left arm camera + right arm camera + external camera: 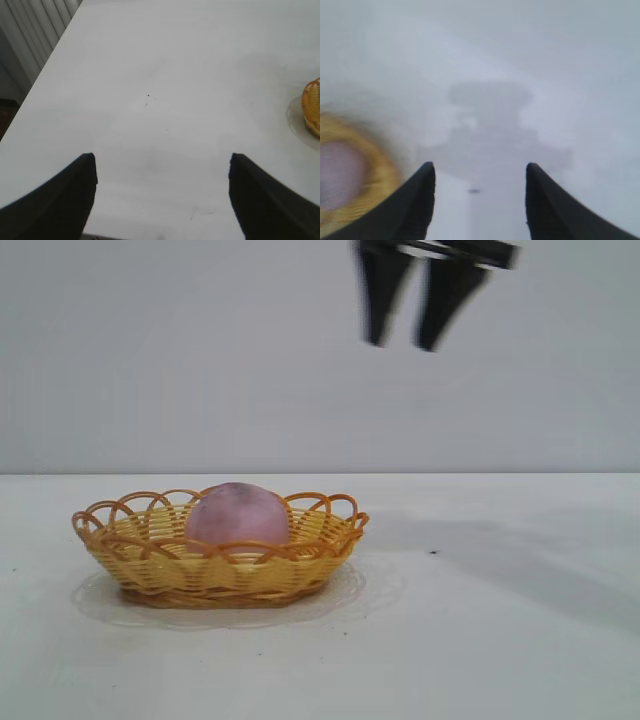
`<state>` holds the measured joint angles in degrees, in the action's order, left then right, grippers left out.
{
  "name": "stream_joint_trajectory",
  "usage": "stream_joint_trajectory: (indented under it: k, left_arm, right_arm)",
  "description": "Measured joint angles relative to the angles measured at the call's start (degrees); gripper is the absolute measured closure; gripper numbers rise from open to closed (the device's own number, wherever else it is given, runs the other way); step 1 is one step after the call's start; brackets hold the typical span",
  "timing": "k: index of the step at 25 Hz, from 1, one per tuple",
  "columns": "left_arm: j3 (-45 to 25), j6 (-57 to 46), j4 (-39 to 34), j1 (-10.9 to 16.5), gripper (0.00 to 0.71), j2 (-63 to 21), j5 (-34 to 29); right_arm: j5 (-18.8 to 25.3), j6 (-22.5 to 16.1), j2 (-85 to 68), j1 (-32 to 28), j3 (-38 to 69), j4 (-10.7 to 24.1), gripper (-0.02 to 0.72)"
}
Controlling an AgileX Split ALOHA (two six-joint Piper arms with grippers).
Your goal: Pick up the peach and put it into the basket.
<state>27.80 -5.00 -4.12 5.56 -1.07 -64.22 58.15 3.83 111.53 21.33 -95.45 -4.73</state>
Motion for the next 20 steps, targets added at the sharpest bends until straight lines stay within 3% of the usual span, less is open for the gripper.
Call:
stream_joint_trajectory:
  k: [9,13,20]
  left_arm:
    - [0.00,0.13,0.00,0.00,0.225,0.00,0.00]
    - [0.00,0.13,0.00,0.00,0.225,0.00,0.00]
    - [0.00,0.13,0.00,0.00,0.225,0.00,0.00]
  right_arm:
    - [0.00,-5.76,3.81,-15.05,0.40,0.35,0.381]
    - [0.13,-6.03,3.71,-16.19,0.45,0.12,0.381]
    - [5.00,-6.03,-4.74,-16.28,1.98,0.01,0.381]
